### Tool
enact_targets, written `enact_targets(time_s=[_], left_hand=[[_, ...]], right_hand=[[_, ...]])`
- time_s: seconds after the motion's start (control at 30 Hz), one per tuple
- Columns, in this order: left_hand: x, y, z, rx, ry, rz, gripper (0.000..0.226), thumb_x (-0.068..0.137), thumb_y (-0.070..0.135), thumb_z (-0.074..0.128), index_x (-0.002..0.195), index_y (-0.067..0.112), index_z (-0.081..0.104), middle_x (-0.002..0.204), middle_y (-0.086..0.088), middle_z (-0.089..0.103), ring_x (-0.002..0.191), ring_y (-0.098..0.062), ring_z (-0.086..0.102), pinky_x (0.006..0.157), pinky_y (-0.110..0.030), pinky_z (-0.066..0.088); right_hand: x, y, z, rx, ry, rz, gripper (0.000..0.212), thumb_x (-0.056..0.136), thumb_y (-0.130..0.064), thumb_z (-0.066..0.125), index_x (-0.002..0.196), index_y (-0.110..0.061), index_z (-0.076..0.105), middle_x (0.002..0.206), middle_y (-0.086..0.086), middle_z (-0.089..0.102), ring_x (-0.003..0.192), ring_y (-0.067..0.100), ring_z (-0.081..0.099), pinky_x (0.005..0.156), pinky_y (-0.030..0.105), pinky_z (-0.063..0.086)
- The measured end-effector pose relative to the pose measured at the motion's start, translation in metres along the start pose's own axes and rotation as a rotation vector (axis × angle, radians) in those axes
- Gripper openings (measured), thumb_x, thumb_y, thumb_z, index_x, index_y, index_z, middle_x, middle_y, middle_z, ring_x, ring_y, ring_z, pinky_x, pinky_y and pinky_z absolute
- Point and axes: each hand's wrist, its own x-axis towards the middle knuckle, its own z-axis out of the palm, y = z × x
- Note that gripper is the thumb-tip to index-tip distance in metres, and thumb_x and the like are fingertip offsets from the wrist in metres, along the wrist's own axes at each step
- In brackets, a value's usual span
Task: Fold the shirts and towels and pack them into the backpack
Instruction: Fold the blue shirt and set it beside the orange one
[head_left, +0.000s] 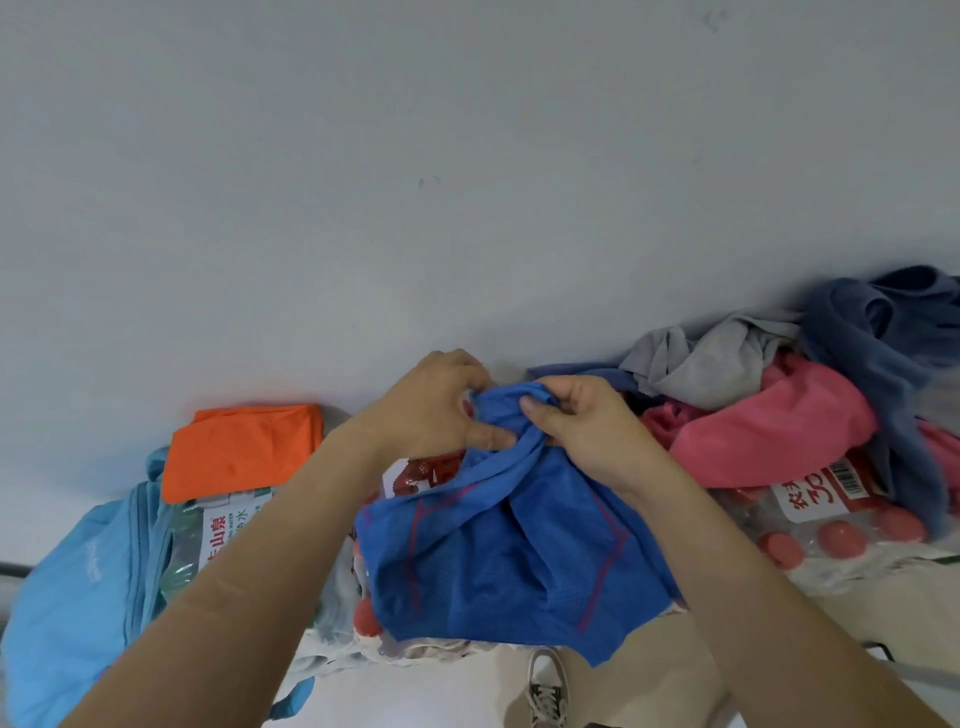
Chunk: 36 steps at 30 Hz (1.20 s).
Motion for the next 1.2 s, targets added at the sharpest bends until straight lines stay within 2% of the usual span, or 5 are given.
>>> enact_targets(time_s=[0.2,0.5,0.63,0.8,1.2], left_hand=[[0.001,-0.038,0.008,0.08,-0.153,-0.12,0.047,0.064,0.049,0.077,0.097,0.017,0.071,0.115,-0.001,0.055,0.106,-0.021,0.048,0.091,-0.033,0.042],[-0.01,-0.044,0.011,-0.999,-0.064,-0.294,0.037,0.053,0.01,0.083,0.054,0.012,0.046,0.059,-0.007,0.044,0.057,-0.019,0.042,0.052,-0.028,0.031],[-0.012,-0.031,0.007,-1.18,-0.035,-0.237,0.037,0.06,-0.002,0.078,0.084,0.016,0.057,0.08,-0.011,0.063,0.068,-0.026,0.062,0.046,-0.026,0.048],[-0.016,-0.006,-0.01,-0.74,-0.329,-0.115,0.044,0.072,-0.015,0.068,0.106,0.013,0.063,0.091,-0.005,0.07,0.079,-0.018,0.069,0.062,-0.028,0.054],[-0.046,0.055,-0.049,-0.427,0.186,0.08,0.021,0.07,-0.007,0.038,0.078,0.011,0.047,0.065,0.006,0.046,0.057,-0.005,0.039,0.049,-0.016,0.03]], right_hand=[[0.0,-0.008,-0.02,0.079,-0.093,-0.021,0.02,0.097,-0.004,0.049,0.104,0.008,0.063,0.097,0.015,0.066,0.091,0.023,0.062,0.09,0.043,0.05],[-0.001,-0.023,-0.046,0.06,-0.131,0.096,0.018,0.098,-0.014,0.05,0.102,-0.003,0.063,0.078,0.0,0.058,0.066,0.006,0.053,0.048,0.015,0.044],[0.002,-0.028,-0.046,0.225,-0.025,0.14,0.018,0.099,-0.015,0.049,0.1,-0.009,0.065,0.092,0.003,0.064,0.085,0.015,0.065,0.057,0.028,0.058],[0.005,-0.035,-0.038,0.127,0.098,0.159,0.018,0.098,-0.023,0.051,0.099,-0.01,0.064,0.092,0.007,0.063,0.081,0.018,0.062,0.06,0.029,0.057],[-0.04,-0.084,-0.039,-0.429,0.097,-0.103,0.021,0.073,0.001,0.068,0.091,-0.007,0.062,0.079,0.0,0.065,0.064,0.005,0.058,0.058,0.021,0.049]])
